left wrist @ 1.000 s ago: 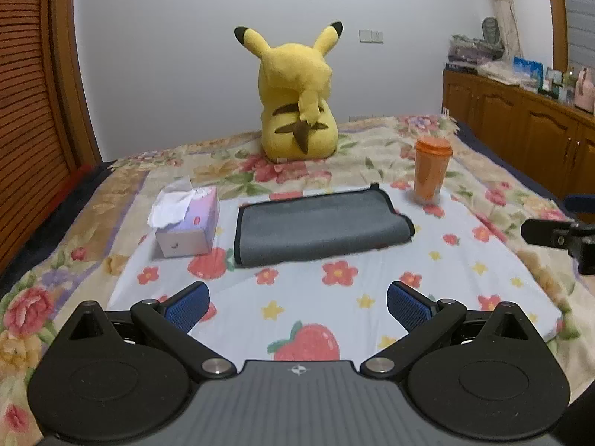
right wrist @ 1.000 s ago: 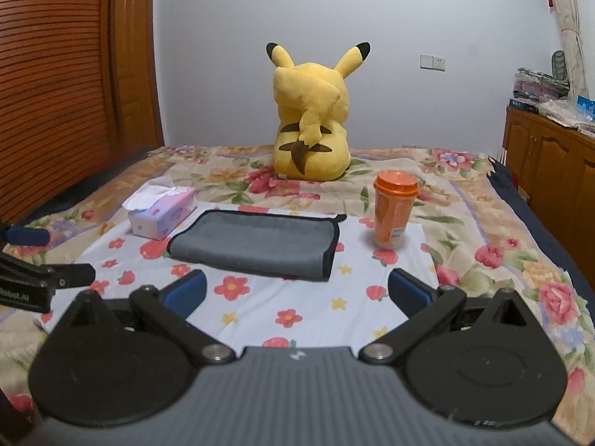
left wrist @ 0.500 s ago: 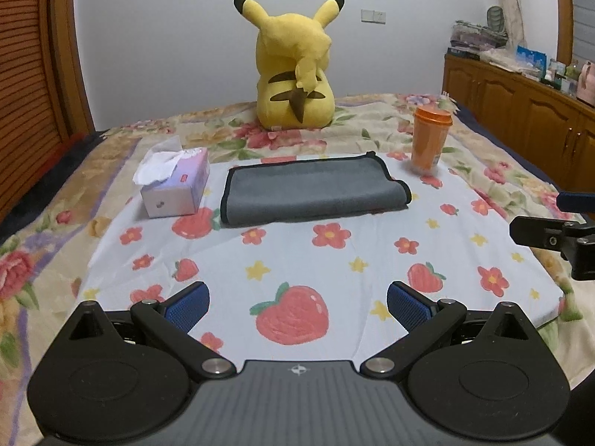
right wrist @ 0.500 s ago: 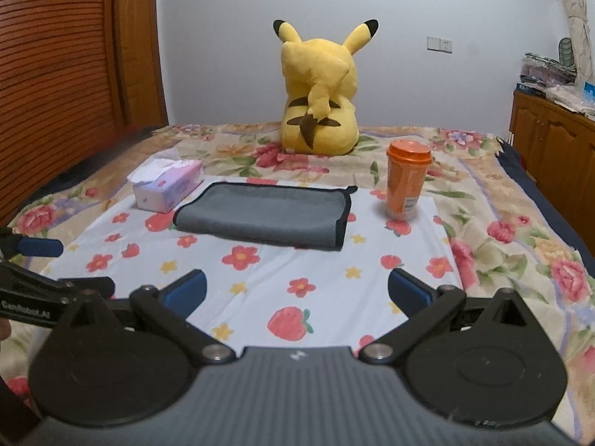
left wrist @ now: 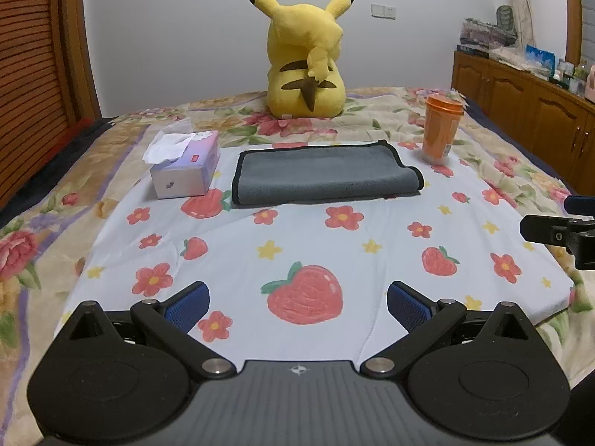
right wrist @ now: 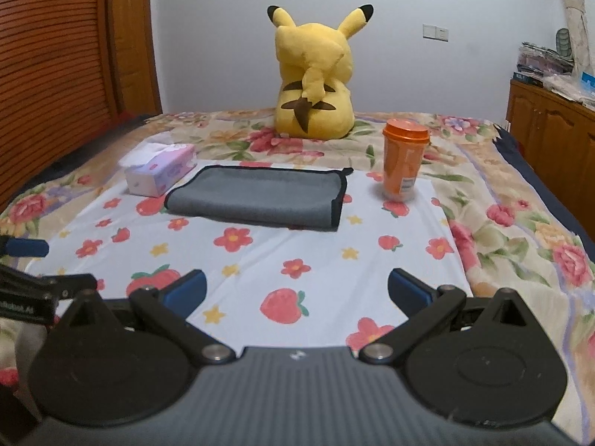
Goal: Fold towel
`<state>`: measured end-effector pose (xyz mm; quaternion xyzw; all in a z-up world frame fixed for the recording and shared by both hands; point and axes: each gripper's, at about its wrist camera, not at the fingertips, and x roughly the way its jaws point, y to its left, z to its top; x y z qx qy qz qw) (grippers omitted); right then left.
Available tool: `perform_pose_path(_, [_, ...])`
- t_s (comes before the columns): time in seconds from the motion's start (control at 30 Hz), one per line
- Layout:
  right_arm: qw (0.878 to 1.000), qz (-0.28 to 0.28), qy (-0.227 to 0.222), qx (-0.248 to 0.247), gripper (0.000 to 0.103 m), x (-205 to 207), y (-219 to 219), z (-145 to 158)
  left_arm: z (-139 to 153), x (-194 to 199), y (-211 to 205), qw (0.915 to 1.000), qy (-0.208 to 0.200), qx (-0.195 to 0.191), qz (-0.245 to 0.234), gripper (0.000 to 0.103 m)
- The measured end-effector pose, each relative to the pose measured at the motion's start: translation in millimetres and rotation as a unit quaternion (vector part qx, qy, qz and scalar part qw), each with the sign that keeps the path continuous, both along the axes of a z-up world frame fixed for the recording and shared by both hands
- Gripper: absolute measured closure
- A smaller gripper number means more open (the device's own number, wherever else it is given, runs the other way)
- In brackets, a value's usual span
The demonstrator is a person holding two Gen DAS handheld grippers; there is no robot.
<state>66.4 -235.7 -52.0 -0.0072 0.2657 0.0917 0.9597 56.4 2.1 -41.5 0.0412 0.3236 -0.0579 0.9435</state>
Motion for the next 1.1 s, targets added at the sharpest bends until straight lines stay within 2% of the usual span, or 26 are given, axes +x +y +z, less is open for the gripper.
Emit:
perform_pose_path(0.63, [0.999,-0.005,-0.035,-0.002,0.0,-10.0,-1.0,5.6,12.6,-15.8,-2.6,0.9972,-0.074,0.004,0.002,0.0])
perform_pose_path(1.1, [0.997,-0.019,-0.076,0.008,0.0,-19.8,-6.4,12.7,29.5,-26.4,3.9,0.9921,-0.124,-0.014,0.012,0.0])
